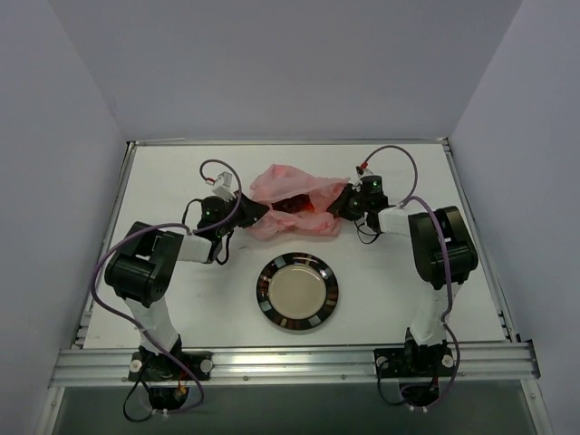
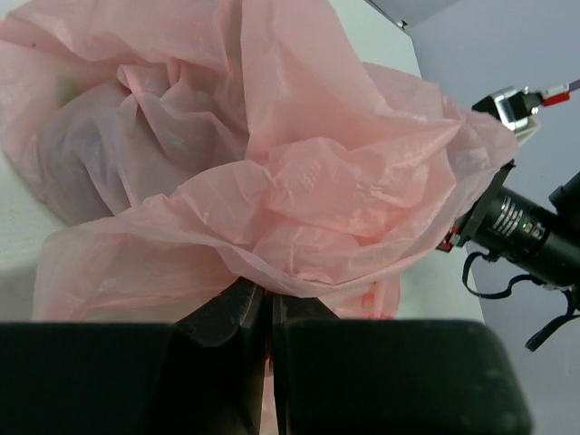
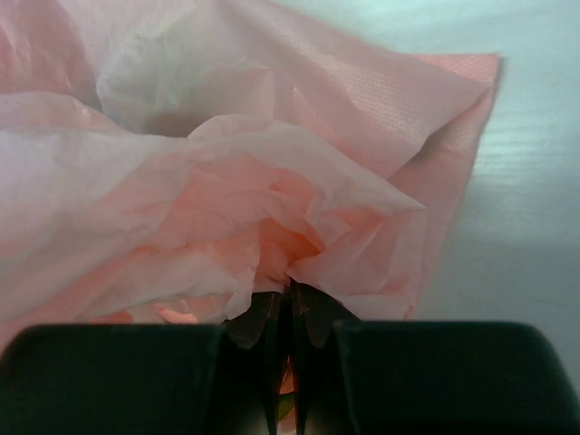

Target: Take the fake fruits out of the plastic bag

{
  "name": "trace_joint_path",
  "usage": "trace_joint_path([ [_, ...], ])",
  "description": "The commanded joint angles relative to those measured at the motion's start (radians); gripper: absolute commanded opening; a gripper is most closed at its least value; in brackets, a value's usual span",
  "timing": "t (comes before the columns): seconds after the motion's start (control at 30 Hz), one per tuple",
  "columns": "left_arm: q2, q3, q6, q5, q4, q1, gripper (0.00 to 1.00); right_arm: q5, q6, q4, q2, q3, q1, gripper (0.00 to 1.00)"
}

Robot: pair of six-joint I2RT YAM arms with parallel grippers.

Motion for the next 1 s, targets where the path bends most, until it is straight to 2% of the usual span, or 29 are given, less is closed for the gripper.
trace_joint_path([
  [0.0,0.003,-0.007,-0.018,0.074,0.145,0.008,0.02,0.114,-0.074,-0.102,0.003,0.089,-0.003,0.01],
  [0.07,-0.024,-0.02,0.02,0.07,0.108,0.008,0.02,0.124,-0.083,-0.09,-0.041,0.077,0.006,0.12],
  [0.1,-0.037,-0.02,0.033,0.052,0.088,0.006,0.02,0.132,-0.093,-0.092,-0.063,0.069,0.011,0.25],
  [0.17,-0.073,-0.024,0.048,0.035,0.065,0.003,0.02,0.158,-0.109,-0.111,-0.147,0.054,0.029,0.43],
  [0.2,-0.084,-0.021,0.053,0.029,0.057,0.002,0.02,0.17,-0.119,-0.124,-0.178,0.049,0.036,0.6],
  [0.27,-0.116,-0.017,0.062,0.002,0.027,-0.008,0.02,0.195,-0.143,-0.174,-0.265,0.045,0.054,0.75],
  [0.37,-0.156,-0.02,0.073,-0.056,-0.019,-0.029,0.03,0.217,-0.163,-0.211,-0.374,0.016,0.071,0.83],
  [0.47,-0.191,-0.03,0.097,-0.117,-0.053,-0.063,0.02,0.24,-0.168,-0.231,-0.474,-0.027,0.077,0.88],
  [0.63,-0.207,-0.035,0.122,-0.163,-0.085,-0.087,0.02,0.296,-0.194,-0.259,-0.612,-0.067,0.1,0.89],
  [0.67,-0.201,-0.035,0.127,-0.171,-0.085,-0.09,0.02,0.304,-0.204,-0.266,-0.625,-0.07,0.102,0.93],
  [0.73,-0.192,-0.038,0.127,-0.174,-0.078,-0.092,0.02,0.324,-0.218,-0.285,-0.655,-0.07,0.102,0.95],
  [0.77,-0.189,-0.041,0.125,-0.176,-0.075,-0.094,0.02,0.325,-0.229,-0.286,-0.664,-0.073,0.102,1.0],
  [0.9,-0.178,-0.046,0.13,-0.195,-0.07,-0.103,0.02,0.286,-0.255,-0.309,-0.692,-0.052,0.103,1.0],
  [0.93,-0.173,-0.043,0.13,-0.192,-0.064,-0.103,0.02,0.275,-0.255,-0.312,-0.712,-0.049,0.106,0.95],
  [0.97,-0.17,-0.044,0.131,-0.192,-0.062,-0.103,0.02,0.249,-0.258,-0.308,-0.721,-0.049,0.114,0.8],
])
